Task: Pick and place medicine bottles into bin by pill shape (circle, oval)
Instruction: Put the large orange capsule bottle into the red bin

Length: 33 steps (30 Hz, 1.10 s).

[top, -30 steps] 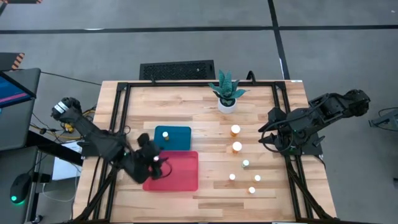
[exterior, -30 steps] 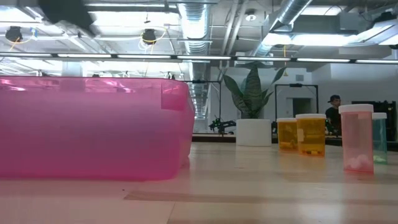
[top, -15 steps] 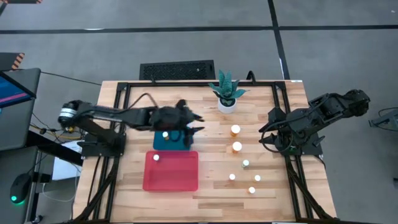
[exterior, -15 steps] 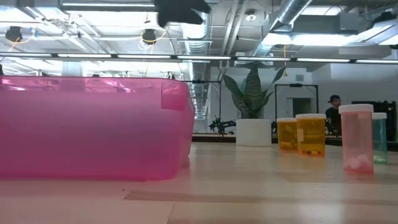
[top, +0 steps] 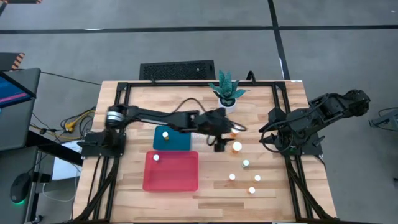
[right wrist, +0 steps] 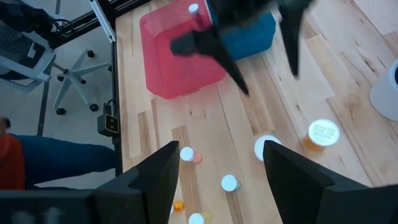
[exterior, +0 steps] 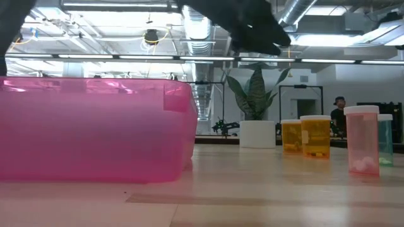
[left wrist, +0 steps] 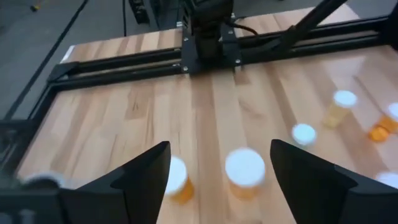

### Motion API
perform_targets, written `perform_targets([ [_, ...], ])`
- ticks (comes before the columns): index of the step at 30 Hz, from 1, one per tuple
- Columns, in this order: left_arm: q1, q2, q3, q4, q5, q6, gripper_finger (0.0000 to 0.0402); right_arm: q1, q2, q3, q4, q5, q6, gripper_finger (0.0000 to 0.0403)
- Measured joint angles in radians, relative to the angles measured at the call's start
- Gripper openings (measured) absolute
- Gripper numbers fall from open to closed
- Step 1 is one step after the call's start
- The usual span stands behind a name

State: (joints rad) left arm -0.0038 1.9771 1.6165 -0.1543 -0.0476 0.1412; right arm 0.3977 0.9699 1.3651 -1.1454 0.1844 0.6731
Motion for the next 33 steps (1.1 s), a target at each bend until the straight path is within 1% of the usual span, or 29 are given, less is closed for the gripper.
perform_targets([
  [4, 0.038, 0.132, 0.142, -0.028, 0.056, 0.006, 0.0275, 0.0, 0.0, 0.0, 0.001, 0.0, 0.0, 0.024],
  [6, 0.058, 0.194, 0.2, -0.043, 0.067, 0.017, 0.0275, 0.0, 0.0, 0.0, 0.001, 0.0, 0.0, 0.024],
  [9, 0.084, 0.265, 0.268, -0.079, 0.067, 0.038, 0.0275, 0.0, 0.0, 0.0, 0.001, 0.0, 0.0, 0.024],
  [11, 0.098, 0.3, 0.298, -0.072, 0.086, 0.038, 0.0275, 0.0, 0.0, 0.0, 0.001, 0.0, 0.0, 0.024],
  [14, 0.116, 0.33, 0.306, -0.057, 0.137, 0.037, 0.0275, 0.0, 0.0, 0.0, 0.001, 0.0, 0.0, 0.024],
  [16, 0.125, 0.338, 0.306, -0.087, 0.139, 0.04, 0.0275, 0.0, 0.0, 0.0, 0.001, 0.0, 0.0, 0.024],
  [18, 0.129, 0.361, 0.309, -0.06, 0.14, 0.051, 0.0275, 0.0, 0.0, 0.0, 0.001, 0.0, 0.0, 0.024],
  [21, 0.134, 0.374, 0.304, -0.111, 0.145, 0.06, 0.0275, 0.0, 0.0, 0.0, 0.002, 0.0, 0.0, 0.024],
  [23, 0.133, 0.392, 0.308, -0.087, 0.146, 0.076, 0.0275, 0.0, 0.0, 0.0, 0.002, 0.0, 0.0, 0.024],
  [25, 0.132, 0.397, 0.305, -0.121, 0.147, 0.074, 0.0275, 0.0, 0.0, 0.0, 0.001, 0.0, 0.0, 0.024],
  [33, 0.127, 0.411, 0.305, -0.106, 0.145, 0.084, 0.0275, 0.0, 0.0, 0.0, 0.002, 0.0, 0.0, 0.024],
])
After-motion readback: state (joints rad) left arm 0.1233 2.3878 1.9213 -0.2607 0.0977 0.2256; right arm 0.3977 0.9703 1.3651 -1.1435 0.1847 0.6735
